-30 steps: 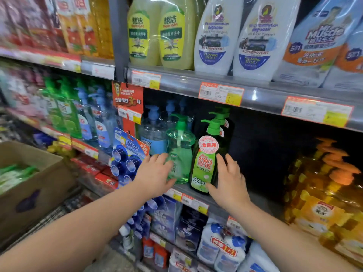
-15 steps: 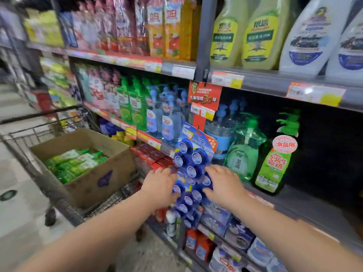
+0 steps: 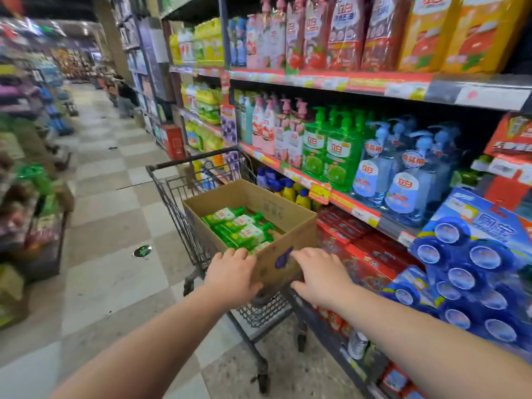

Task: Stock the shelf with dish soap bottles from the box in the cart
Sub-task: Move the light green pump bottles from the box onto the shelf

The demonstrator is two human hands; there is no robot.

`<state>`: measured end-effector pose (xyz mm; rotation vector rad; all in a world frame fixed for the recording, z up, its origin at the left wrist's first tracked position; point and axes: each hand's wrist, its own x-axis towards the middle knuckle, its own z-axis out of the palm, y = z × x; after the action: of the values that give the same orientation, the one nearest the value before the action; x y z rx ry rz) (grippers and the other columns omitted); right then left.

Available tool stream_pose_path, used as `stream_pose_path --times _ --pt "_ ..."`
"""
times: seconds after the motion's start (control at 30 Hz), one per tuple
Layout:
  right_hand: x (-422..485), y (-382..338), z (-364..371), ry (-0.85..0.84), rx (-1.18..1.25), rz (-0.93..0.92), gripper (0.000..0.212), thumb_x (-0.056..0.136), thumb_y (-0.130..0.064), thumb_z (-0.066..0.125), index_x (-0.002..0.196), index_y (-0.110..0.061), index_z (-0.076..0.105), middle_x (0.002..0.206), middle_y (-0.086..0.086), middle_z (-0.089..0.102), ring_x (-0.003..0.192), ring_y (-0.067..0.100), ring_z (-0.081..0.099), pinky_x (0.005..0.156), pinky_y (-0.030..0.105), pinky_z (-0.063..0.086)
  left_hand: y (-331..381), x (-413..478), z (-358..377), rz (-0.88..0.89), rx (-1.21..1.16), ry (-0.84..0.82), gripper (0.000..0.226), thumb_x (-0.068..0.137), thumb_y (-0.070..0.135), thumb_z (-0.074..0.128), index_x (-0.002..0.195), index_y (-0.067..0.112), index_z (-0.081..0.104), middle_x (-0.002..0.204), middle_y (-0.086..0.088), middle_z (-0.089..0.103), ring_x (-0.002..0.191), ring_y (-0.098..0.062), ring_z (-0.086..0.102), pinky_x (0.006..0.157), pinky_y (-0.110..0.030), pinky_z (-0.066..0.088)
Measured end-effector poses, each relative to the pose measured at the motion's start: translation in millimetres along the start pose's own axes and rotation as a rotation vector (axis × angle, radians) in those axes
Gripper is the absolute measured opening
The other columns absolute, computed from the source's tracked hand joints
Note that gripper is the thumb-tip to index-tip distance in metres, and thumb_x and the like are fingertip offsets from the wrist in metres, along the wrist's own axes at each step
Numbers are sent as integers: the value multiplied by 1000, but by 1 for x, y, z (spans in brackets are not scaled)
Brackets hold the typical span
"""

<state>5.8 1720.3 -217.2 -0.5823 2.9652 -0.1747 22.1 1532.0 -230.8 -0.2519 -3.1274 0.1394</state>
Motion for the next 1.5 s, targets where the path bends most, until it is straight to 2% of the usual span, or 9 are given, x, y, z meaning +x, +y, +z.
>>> stream_pose_path --times 0.23,0.47,0.7,0.93,1.07,1.23,1.5 --pt "73 -43 15 -76 -39 -64 63 91 -42 53 146 -23 29 150 3 34 139 27 30 112 47 27 -65 16 22 -70 -51 0 56 88 53 48 133 21 43 141 -2 43 129 -25 40 107 -41 33" --pt "181 -63 27 -87 -40 -123 63 90 -40 55 146 -24 30 150 3 35 139 26 31 113 47 28 -129 79 40 -126 -60 -17 50 86 50 49 126 19 46 133 -3 47 124 -26 43 103 -40 35" --pt "307 -52 29 -147 -1 -87 65 89 -41 56 146 -23 30 148 4 37 139 26 32 112 46 29 -190 189 41 -130 -42 -60 51 85 51 50 126 21 48 129 -2 50 122 -25 45 104 -41 36" --pt "379 -26 42 -188 45 -21 67 90 -40 57 147 -24 27 150 3 36 138 25 34 112 47 29 -207 269 59 -62 -4 -170 55 87 54 49 130 21 45 131 -3 48 125 -25 42 106 -41 33" --pt "399 -10 52 -216 82 44 66 90 -40 57 147 -22 29 149 3 36 138 25 34 113 45 29 -216 306 75 -26 1 -251 59 87 54 49 135 20 41 136 -5 44 130 -27 39 109 -43 32" --pt "411 12 74 -301 167 224 66 89 -36 55 147 -22 28 150 4 34 138 27 35 113 45 30 -220 353 111 104 32 -386 65 88 55 46 141 19 34 143 -6 39 133 -27 35 110 -43 30" --pt "452 26 103 -387 276 475 60 94 -32 48 147 -17 27 150 10 32 135 30 35 109 39 35 -238 428 168 229 0 -631 72 86 59 49 141 16 33 143 -7 41 132 -28 39 108 -44 34"
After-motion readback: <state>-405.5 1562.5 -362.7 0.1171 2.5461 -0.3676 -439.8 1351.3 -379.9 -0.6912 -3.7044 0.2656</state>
